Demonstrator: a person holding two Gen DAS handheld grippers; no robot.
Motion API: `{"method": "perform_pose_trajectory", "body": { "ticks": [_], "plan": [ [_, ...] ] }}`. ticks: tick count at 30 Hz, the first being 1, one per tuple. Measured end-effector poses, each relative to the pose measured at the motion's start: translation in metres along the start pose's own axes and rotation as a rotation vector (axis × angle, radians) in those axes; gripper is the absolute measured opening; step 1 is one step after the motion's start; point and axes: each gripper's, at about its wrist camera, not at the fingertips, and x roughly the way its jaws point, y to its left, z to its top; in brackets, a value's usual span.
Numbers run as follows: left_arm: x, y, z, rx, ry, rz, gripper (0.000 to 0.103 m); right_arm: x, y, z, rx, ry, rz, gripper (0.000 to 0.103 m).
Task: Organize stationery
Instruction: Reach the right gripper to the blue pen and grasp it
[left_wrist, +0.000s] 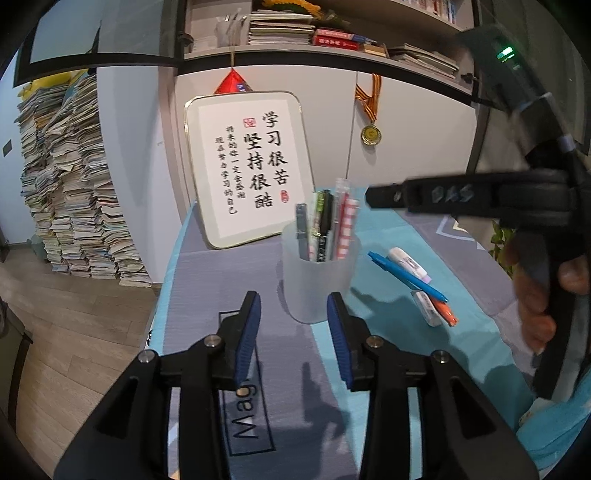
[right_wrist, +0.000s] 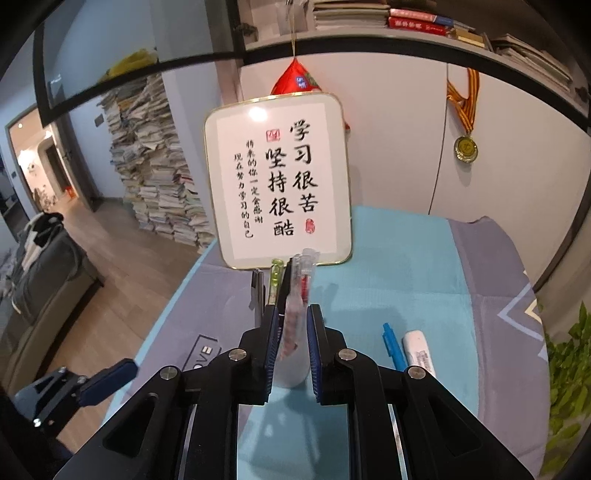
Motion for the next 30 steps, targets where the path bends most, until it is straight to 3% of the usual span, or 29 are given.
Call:
{"method": "perform_pose_trajectory", "body": {
  "ticks": [3, 7, 13, 18, 30],
  "plan": [
    [0.002, -0.012, -0.001, 0.019, 0.009, -0.020, 0.036, -0.018, -0.019, -0.005, 0.032, -0.040, -0.018, 0.032],
    [0.010, -0.029, -0.001, 0.042, 0.033, -0.055, 0.036, -0.024, -0.055, -0.019, 0.080, -0.007, -0.084, 0.032],
    [0.026, -0.065, -0.001, 0.089, 0.079, -0.115, 0.036, -0.013, -0.100, -0.053, 0.131, 0.116, -0.134, 0.032],
    [0.035, -0.085, -0.002, 0.112, 0.110, -0.123, 0.036, 0.007, -0.110, -0.079, 0.094, 0.210, -0.106, 0.032],
    [0.049, -0.093, -0.002, 0.111, 0.160, -0.079, 0.036, 0.043, -0.108, -0.091, 0.003, 0.245, -0.061, 0.031]
  ]
}}
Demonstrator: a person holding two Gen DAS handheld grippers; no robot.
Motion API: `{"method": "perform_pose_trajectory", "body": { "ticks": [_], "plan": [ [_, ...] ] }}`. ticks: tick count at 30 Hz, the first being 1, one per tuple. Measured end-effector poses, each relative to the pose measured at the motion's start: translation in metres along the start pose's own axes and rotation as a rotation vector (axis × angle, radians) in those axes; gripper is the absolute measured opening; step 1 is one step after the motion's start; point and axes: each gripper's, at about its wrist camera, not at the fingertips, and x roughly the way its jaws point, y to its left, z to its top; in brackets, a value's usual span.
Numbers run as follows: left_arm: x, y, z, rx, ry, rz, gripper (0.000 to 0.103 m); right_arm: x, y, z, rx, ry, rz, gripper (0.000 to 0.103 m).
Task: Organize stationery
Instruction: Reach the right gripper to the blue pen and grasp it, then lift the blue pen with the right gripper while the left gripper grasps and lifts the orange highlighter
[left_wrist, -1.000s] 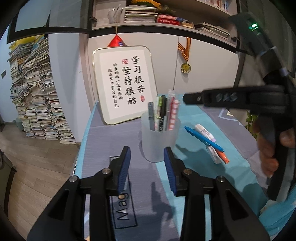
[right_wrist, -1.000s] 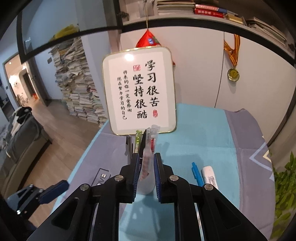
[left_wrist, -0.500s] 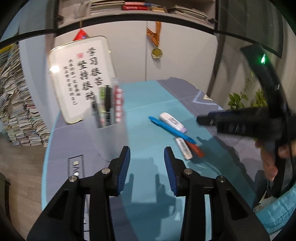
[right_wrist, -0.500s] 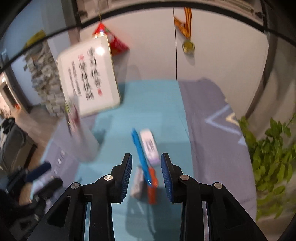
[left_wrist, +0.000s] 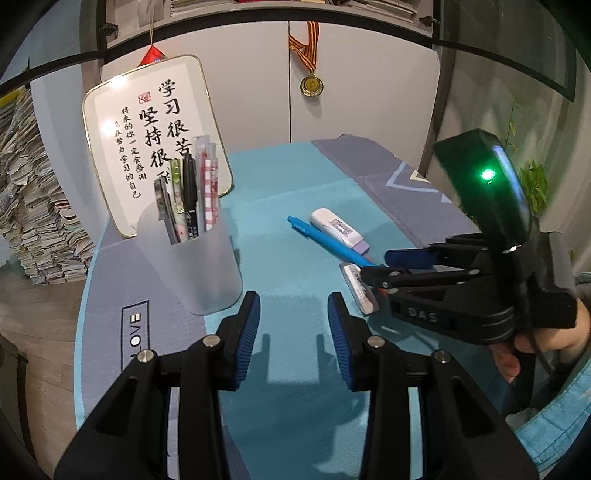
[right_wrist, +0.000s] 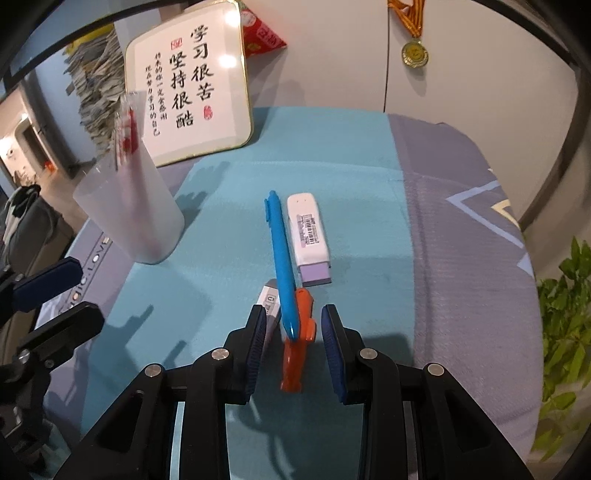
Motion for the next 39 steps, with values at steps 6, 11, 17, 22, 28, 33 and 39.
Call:
{"method": "perform_pose_trajectory", "body": {
  "ticks": [6, 11, 17, 22, 28, 33, 39],
  "plan": [
    [0.015, -0.001, 0.001, -0.010, 0.034, -0.019, 0.036, -0.015, 0.006, -0.009, -0.021, -0.017, 0.069, 0.011],
    [0.025, 0.001, 0.001, -0.027, 0.059, -0.035, 0.036, -0.044, 0.010, -0.030, -0.054, -0.015, 0.091, 0.011],
    [0.031, -0.009, 0.000, -0.012, 0.076, -0.060, 0.036, -0.084, -0.029, -0.068, 0.050, -0.056, 0.040, 0.011],
    [0.039, -0.035, 0.001, 0.015, 0.091, -0.132, 0.036, -0.083, -0.056, -0.085, 0.122, 0.007, -0.037, 0.011],
    [0.052, -0.075, 0.017, 0.147, 0.047, -0.210, 0.036, -0.076, -0.064, -0.097, 0.133, 0.042, -0.021, 0.011],
    [0.084, -0.090, 0.030, 0.246, 0.105, -0.241, 0.034, -0.079, -0.073, -0.084, 0.145, -0.001, -0.051, 0.036],
    [0.102, -0.106, 0.030, 0.336, 0.134, -0.240, 0.032, -0.075, -0.080, -0.063, 0.181, -0.042, -0.012, 0.036]
  ]
}}
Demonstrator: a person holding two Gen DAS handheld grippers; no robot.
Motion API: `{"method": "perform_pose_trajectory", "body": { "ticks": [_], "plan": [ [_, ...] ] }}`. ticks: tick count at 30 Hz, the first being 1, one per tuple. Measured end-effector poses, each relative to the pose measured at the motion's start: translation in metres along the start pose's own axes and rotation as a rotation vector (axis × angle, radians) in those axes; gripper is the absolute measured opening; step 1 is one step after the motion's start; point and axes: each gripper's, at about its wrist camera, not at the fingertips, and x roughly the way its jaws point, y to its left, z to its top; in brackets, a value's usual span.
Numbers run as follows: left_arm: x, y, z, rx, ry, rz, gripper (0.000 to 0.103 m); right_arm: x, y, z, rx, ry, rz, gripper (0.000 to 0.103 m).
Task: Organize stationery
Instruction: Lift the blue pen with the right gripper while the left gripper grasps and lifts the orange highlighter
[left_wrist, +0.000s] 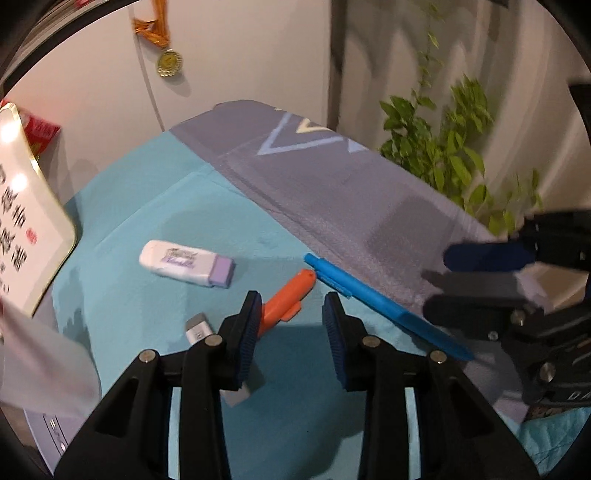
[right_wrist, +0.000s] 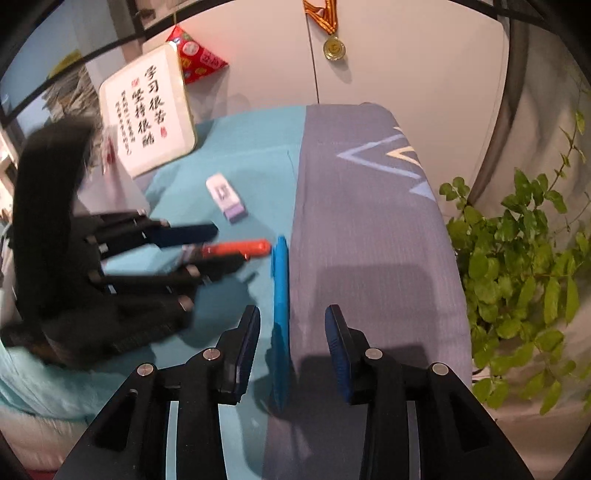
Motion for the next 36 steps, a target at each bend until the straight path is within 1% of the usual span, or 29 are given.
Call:
{"method": "perform_pose_trajectory", "body": {
  "ticks": [1, 3, 4, 7, 10, 13, 15, 17, 18, 19, 20, 21, 22, 23, 27, 28, 30, 31, 32, 33, 36],
  "plan": [
    [0.003, -0.003, 0.000, 0.023, 0.005, 0.007, 0.031, 0.003, -0.002, 0.002, 0.012, 0.005, 0.005, 0.036],
    [0.005, -0.008, 0.000, 0.069, -0.016, 0.044, 0.029, 0.008, -0.005, 0.006, 0.027, 0.012, 0.009, 0.036],
    [0.005, -0.008, 0.000, 0.074, -0.017, 0.048, 0.026, 0.010, -0.005, 0.008, 0.027, 0.016, 0.016, 0.036],
    [0.003, -0.005, 0.000, 0.063, -0.014, 0.030, 0.006, 0.019, -0.003, 0.015, 0.009, 0.031, 0.030, 0.036],
    [0.001, -0.002, -0.007, 0.041, 0.028, 0.007, 0.005, 0.032, 0.003, 0.022, -0.025, 0.051, 0.021, 0.036],
    [-0.003, -0.001, -0.020, 0.007, 0.066, -0.005, 0.005, 0.045, 0.010, 0.028, -0.053, 0.070, 0.021, 0.036],
    [-0.011, -0.003, -0.024, 0.000, 0.048, -0.028, 0.006, 0.055, 0.014, 0.031, -0.065, 0.086, 0.008, 0.036],
    [-0.019, -0.005, -0.022, 0.011, 0.017, -0.026, 0.009, 0.066, 0.014, 0.035, -0.062, 0.107, -0.011, 0.036],
    [-0.024, -0.006, -0.020, 0.029, -0.014, -0.016, 0.009, 0.067, 0.015, 0.036, -0.067, 0.093, -0.033, 0.033],
    [-0.025, -0.007, -0.018, 0.043, -0.029, -0.007, 0.010, 0.069, 0.016, 0.037, -0.078, 0.100, -0.072, 0.021],
    [-0.025, -0.007, -0.016, 0.055, -0.035, 0.001, 0.013, 0.069, 0.016, 0.037, -0.080, 0.098, -0.089, 0.015],
    [-0.022, -0.007, -0.013, 0.064, -0.036, 0.016, 0.017, 0.068, 0.015, 0.037, -0.068, 0.101, -0.071, 0.014],
    [-0.018, -0.006, -0.010, 0.070, -0.042, 0.028, 0.024, 0.064, 0.011, 0.036, -0.045, 0.098, -0.042, 0.014],
    [-0.015, -0.006, -0.008, 0.077, -0.047, 0.032, 0.028, 0.060, 0.007, 0.035, -0.026, 0.088, -0.031, 0.014],
    [0.004, -0.001, 0.000, 0.081, -0.016, 0.002, 0.033, 0.033, -0.011, 0.032, 0.046, 0.022, -0.030, 0.014],
    [0.008, -0.001, 0.002, 0.087, -0.014, 0.016, 0.036, 0.025, -0.014, 0.031, 0.059, 0.004, -0.034, 0.014],
    [0.015, -0.001, 0.005, 0.091, 0.006, 0.021, 0.034, 0.014, -0.018, 0.029, 0.073, -0.022, -0.037, 0.014],
    [0.016, 0.000, 0.006, 0.081, 0.002, 0.007, 0.032, 0.011, -0.019, 0.030, 0.080, -0.029, -0.034, 0.014],
    [0.017, 0.001, 0.006, 0.071, 0.011, -0.009, 0.020, 0.010, -0.019, 0.030, 0.085, -0.033, -0.030, 0.014],
    [0.016, 0.002, 0.005, 0.063, 0.021, -0.027, 0.017, 0.009, -0.020, 0.030, 0.091, -0.036, -0.028, 0.014],
    [0.011, 0.000, 0.002, 0.037, 0.048, -0.008, 0.016, 0.007, -0.020, 0.029, 0.101, -0.039, -0.020, 0.014]
  ]
}}
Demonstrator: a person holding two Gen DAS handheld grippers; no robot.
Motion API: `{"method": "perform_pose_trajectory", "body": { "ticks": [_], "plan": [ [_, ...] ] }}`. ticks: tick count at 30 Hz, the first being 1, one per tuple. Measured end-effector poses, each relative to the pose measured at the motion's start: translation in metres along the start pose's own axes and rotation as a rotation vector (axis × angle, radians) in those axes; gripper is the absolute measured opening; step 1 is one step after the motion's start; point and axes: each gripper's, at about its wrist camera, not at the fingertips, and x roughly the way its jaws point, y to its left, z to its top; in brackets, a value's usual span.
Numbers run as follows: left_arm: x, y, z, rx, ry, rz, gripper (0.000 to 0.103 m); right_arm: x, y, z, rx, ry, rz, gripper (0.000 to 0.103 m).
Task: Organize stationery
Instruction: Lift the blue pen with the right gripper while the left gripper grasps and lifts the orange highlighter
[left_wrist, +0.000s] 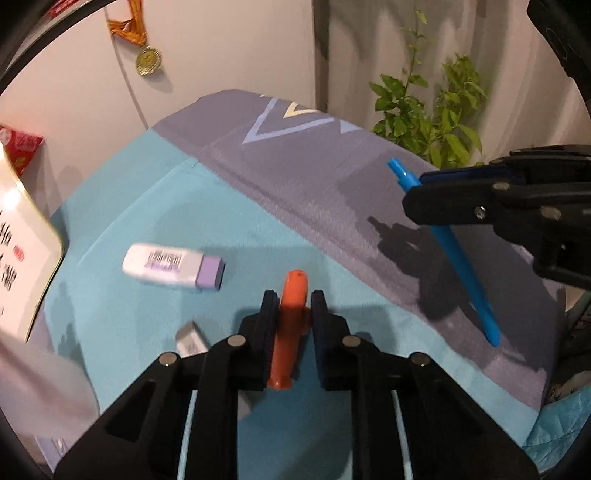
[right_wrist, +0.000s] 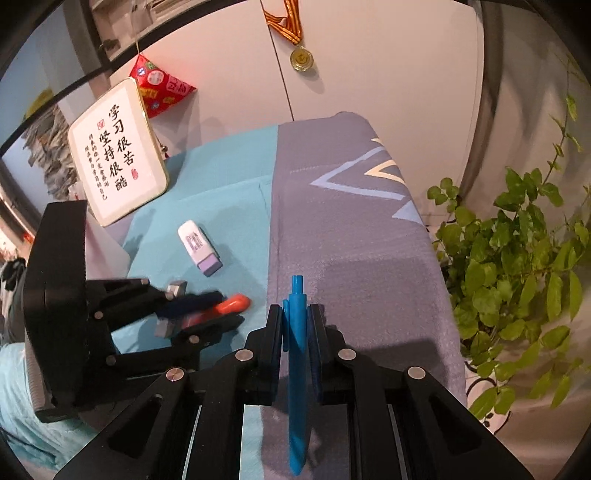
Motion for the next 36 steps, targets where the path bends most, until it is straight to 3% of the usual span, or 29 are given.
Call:
{"method": "perform_pose_trajectory", "body": {
  "ticks": [4, 11, 15, 22, 31, 36],
  "plan": [
    [-0.026, -0.002, -0.015, -0.081, -0.009, -0.075, 0.015, -0.004, 0.003, -0.001, 0.003, -0.017, 0.014, 0.014],
    [-0.076, -0.012, -0.029, -0.102, -0.129, -0.090, 0.015, -0.025, 0.011, 0.000, 0.011, -0.092, 0.031, 0.014],
    [-0.103, 0.003, -0.038, -0.159, -0.207, -0.049, 0.015, -0.043, 0.023, 0.003, -0.008, -0.148, 0.040, 0.014],
    [-0.149, 0.055, -0.064, -0.353, -0.355, 0.030, 0.015, -0.071, 0.070, 0.011, -0.111, -0.241, 0.067, 0.014],
    [-0.191, 0.116, -0.080, -0.474, -0.509, 0.161, 0.015, -0.073, 0.123, 0.014, -0.197, -0.243, 0.087, 0.014],
    [-0.190, 0.148, -0.081, -0.536, -0.578, 0.124, 0.016, -0.077, 0.129, 0.013, -0.189, -0.252, 0.060, 0.014]
  ]
}}
